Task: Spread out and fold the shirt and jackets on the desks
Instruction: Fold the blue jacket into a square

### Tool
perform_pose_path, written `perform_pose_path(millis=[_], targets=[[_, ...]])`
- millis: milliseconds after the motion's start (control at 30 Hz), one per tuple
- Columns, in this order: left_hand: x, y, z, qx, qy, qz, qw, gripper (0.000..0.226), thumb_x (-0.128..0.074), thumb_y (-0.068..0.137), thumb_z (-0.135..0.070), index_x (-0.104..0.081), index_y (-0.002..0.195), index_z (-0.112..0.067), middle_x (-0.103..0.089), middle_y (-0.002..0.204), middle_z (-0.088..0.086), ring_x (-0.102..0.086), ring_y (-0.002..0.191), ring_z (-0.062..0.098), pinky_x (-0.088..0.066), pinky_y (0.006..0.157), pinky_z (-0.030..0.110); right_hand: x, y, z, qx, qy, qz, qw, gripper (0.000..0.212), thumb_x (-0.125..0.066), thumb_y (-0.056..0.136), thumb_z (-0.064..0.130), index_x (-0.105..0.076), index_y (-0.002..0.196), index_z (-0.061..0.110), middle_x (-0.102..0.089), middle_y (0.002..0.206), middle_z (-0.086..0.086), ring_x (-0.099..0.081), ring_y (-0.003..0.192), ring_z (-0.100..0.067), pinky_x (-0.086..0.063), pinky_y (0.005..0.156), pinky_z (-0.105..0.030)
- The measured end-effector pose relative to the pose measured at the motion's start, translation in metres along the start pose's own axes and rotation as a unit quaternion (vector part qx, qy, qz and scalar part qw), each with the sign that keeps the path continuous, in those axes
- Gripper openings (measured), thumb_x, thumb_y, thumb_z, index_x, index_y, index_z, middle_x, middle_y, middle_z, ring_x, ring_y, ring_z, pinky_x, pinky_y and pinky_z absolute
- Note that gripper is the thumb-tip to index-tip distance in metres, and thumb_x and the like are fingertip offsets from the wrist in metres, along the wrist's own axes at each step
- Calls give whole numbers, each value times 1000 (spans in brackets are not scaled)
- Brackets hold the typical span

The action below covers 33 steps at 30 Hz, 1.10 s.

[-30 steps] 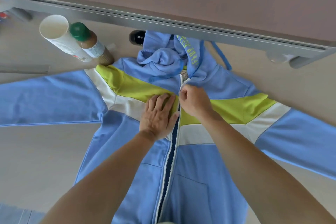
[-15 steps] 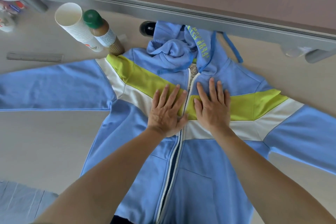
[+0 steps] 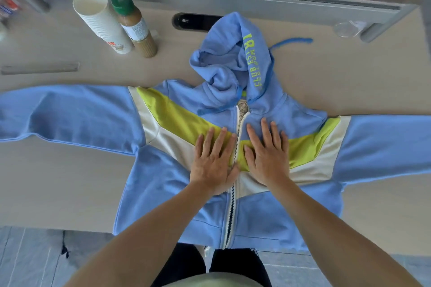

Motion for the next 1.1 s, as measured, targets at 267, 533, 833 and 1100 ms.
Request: perform_pose_path(millis=[267, 533, 833, 1100], targets=[[34, 61, 30, 129, -130, -19, 983, 65, -43, 81, -56, -53, 131, -14, -47, 128, 13, -49, 107, 38, -43, 92, 49, -1, 28, -9, 5, 3, 27, 1000, 62, -32, 94, 59, -37, 152, 37, -27, 163, -6, -24, 149, -32, -20, 114, -53], [80, 163, 92, 300, -229, -74, 923, 52, -62, 85, -33, -52, 129, -8, -51, 123, 22, -48, 114, 42, -38, 100, 46, 38, 105, -29, -83, 168, -14, 982, 46, -41, 87, 54, -66, 107, 20, -61, 111, -10, -56, 101, -39, -43, 84, -49], [68, 224, 163, 463, -312, 63, 828, 56, -76, 75, -47, -51, 107, -9, -63, 99, 9, -64, 96, 31, -49, 76, 37, 58, 251, -23, -80, 167, 130, 974, 55, -64, 88, 49, -45, 126, 13, -47, 130, -12, -50, 119, -37, -47, 89, -47], [118, 219, 141, 349, -240, -22, 906, 23, -61, 93, -39, -63, 96, -17, -54, 103, 7, -52, 84, 23, -36, 75, 25, 37, 230, -93, -290, 254, 121, 915, 54, -51, 98, 44, -46, 134, 4, -38, 138, -26, -40, 125, -46, -35, 105, -44]])
Point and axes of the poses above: each hand's wrist, its own y-axis towards the middle knuckle, its own x-axis out of the back of the hand, z = x × y, the point moved 10 cm from there along y, towards the middle knuckle
